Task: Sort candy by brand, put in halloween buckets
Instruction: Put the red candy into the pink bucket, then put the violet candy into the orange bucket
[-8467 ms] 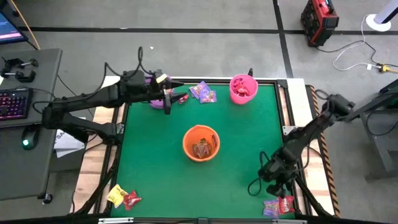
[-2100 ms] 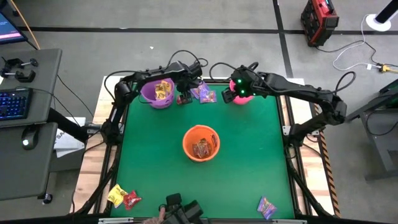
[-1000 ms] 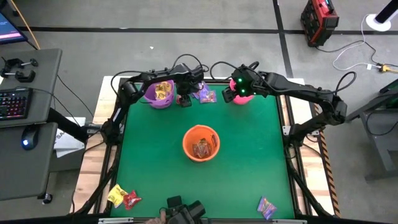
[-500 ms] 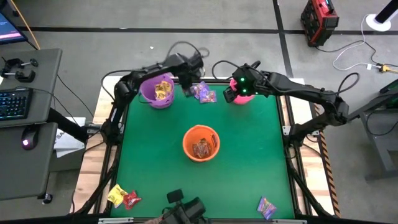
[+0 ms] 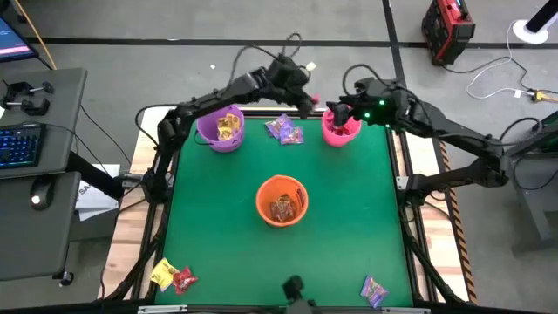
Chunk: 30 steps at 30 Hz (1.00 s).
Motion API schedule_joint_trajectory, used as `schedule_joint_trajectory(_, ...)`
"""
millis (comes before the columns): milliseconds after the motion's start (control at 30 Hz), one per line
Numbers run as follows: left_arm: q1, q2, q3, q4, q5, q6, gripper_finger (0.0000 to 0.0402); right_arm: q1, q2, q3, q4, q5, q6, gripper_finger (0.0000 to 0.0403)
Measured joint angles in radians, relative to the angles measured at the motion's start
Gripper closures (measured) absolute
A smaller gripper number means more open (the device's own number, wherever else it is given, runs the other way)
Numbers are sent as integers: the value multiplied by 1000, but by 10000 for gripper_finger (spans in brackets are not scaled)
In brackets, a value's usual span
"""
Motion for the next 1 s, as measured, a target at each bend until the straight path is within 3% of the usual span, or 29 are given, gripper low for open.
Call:
schedule_joint_trajectory(233,-90,120,-1,242,-44,-54,401,1,-29,0,0,7,31,132)
schedule_joint_trajectory(500,-140,245,-1,423,-263,103,362,1,-24,0,-3,6,59,132)
schedule_joint_trajectory(733,-142,263,-1,424,-271,159,271,1,-24,0,-4,2,57,132)
schedule_joint_trajectory(833,-138,246,-1,394,-323,160,234,1,-24,0,-8,-2,45,132)
schedule_joint_trajectory(1000,-131,134,-2,146,-348,201,200,1,-24,0,-10,-3,9,132)
